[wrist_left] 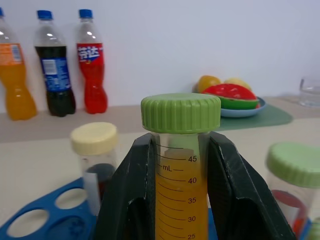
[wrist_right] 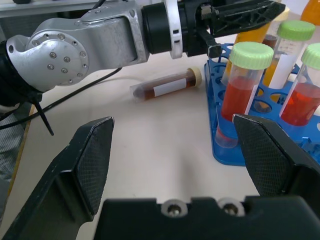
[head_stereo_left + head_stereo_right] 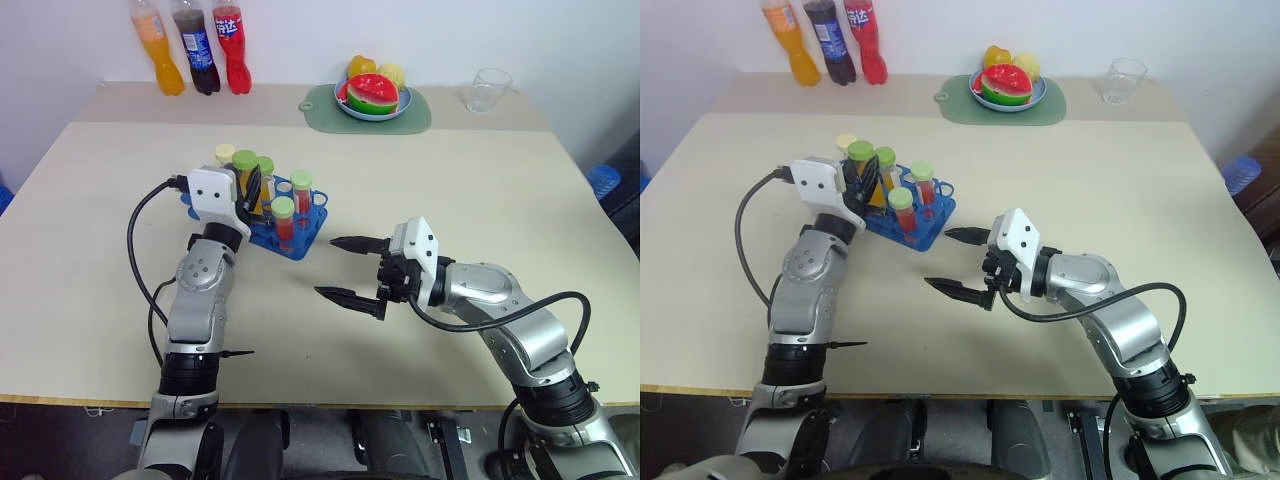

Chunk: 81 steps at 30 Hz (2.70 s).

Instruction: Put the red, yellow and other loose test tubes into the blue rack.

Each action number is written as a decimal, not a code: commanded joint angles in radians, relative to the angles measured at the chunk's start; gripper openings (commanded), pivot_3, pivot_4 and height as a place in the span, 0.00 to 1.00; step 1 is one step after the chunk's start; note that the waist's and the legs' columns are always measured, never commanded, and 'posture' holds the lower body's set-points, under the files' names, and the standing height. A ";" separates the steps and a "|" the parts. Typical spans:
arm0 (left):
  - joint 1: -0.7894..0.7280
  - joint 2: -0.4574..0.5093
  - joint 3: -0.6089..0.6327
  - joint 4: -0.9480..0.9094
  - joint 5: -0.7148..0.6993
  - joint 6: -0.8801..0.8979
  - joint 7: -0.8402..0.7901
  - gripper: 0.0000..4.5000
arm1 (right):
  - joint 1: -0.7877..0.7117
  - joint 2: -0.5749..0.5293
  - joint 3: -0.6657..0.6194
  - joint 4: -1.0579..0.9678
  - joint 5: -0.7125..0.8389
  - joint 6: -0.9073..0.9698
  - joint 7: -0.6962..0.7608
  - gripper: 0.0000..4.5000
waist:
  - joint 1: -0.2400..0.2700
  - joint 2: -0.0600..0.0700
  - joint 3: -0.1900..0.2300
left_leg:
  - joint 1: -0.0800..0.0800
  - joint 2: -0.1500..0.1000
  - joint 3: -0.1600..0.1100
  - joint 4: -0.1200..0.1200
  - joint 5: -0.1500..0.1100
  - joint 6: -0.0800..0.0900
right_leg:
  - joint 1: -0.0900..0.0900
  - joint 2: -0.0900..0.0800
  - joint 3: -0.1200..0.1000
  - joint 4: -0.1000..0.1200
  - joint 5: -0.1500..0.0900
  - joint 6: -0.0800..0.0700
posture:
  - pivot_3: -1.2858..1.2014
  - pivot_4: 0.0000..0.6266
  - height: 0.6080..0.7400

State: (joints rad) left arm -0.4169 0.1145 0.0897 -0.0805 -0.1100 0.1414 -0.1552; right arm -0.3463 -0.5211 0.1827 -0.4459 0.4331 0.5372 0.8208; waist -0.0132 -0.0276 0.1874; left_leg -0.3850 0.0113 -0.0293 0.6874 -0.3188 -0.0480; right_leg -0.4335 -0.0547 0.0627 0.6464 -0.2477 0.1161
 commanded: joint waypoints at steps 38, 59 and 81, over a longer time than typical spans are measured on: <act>0.047 0.018 0.053 -0.038 -0.038 -0.128 0.062 0.84 | -0.014 0.036 0.006 -0.009 -0.021 -0.039 -0.001 0.94 | -0.001 0.000 0.000 | 0.009 0.001 0.000 -0.003 0.000 0.000 | 0.008 0.001 0.000 -0.002 0.000 0.000 | 0.52 0.24 0.95; -0.225 0.276 0.177 -0.347 -0.195 1.473 0.268 0.99 | -0.052 0.041 0.033 0.046 -0.014 -0.054 0.077 0.94 | -0.005 -0.001 0.001 | 0.010 0.003 -0.002 -0.004 0.000 -0.001 | 0.007 0.004 0.000 -0.001 -0.001 -0.001 | 0.52 0.24 0.95; -0.316 0.259 0.361 -0.197 -0.546 1.446 1.000 0.17 | -0.007 0.036 0.023 -0.002 -0.006 -0.035 0.016 0.94 | -0.005 -0.001 0.001 | 0.009 0.003 -0.004 -0.005 0.001 -0.003 | 0.005 0.003 0.001 0.000 -0.001 -0.001 | 0.52 0.24 0.95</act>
State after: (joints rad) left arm -0.7038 0.3365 0.4212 -0.1647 -0.7282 1.6051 0.8205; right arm -0.3517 -0.4851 0.2256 -0.4016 0.4098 0.5135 0.8326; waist -0.0185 -0.0289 0.1884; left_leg -0.3764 0.0142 -0.0326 0.6827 -0.3173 -0.0514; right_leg -0.4286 -0.0513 0.0641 0.6461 -0.2482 0.1151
